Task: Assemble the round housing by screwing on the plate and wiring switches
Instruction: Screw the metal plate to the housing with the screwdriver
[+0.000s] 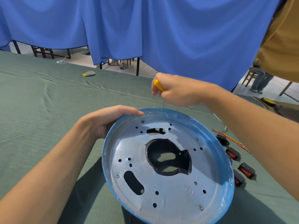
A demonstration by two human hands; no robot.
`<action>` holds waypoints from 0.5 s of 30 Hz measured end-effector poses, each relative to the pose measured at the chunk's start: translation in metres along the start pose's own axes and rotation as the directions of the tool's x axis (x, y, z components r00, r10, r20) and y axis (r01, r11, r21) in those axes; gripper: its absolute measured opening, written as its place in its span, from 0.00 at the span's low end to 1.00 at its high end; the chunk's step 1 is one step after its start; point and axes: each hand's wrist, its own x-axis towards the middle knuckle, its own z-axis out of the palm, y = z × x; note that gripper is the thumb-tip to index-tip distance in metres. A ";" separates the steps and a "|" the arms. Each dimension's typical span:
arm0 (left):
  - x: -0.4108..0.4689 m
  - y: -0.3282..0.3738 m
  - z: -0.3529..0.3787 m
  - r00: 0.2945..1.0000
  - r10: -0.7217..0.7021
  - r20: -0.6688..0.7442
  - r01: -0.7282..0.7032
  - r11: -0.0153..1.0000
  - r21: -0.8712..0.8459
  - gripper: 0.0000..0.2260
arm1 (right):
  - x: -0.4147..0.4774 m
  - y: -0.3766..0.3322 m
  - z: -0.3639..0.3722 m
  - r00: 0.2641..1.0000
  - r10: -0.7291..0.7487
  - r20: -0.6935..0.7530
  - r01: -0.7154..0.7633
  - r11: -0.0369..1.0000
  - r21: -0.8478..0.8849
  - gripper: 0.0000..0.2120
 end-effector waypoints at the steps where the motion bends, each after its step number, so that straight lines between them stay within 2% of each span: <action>1: 0.000 -0.001 0.000 1.000 0.001 0.013 -0.001 1.000 0.002 0.14 | -0.001 -0.003 -0.006 0.997 -0.021 -0.080 0.022 1.000 0.012 0.10; 4: 0.000 -0.001 -0.001 0.999 0.003 0.037 -0.004 1.000 0.009 0.15 | -0.003 -0.011 -0.015 0.917 -0.068 -0.394 0.143 0.976 0.164 0.05; 7: 0.000 -0.001 -0.001 1.000 0.005 0.030 -0.005 1.000 0.026 0.14 | -0.008 -0.018 -0.006 0.819 0.008 -0.573 0.266 0.881 0.392 0.13; 11: 0.002 -0.004 -0.003 0.994 0.024 0.107 -0.023 1.000 -0.010 0.21 | -0.014 -0.021 0.021 0.776 0.114 -0.620 0.361 0.727 0.585 0.10; 15: 0.004 -0.005 -0.005 0.993 0.049 0.110 -0.046 0.999 -0.025 0.26 | -0.013 -0.021 0.034 0.774 0.161 -0.613 0.334 0.718 0.611 0.09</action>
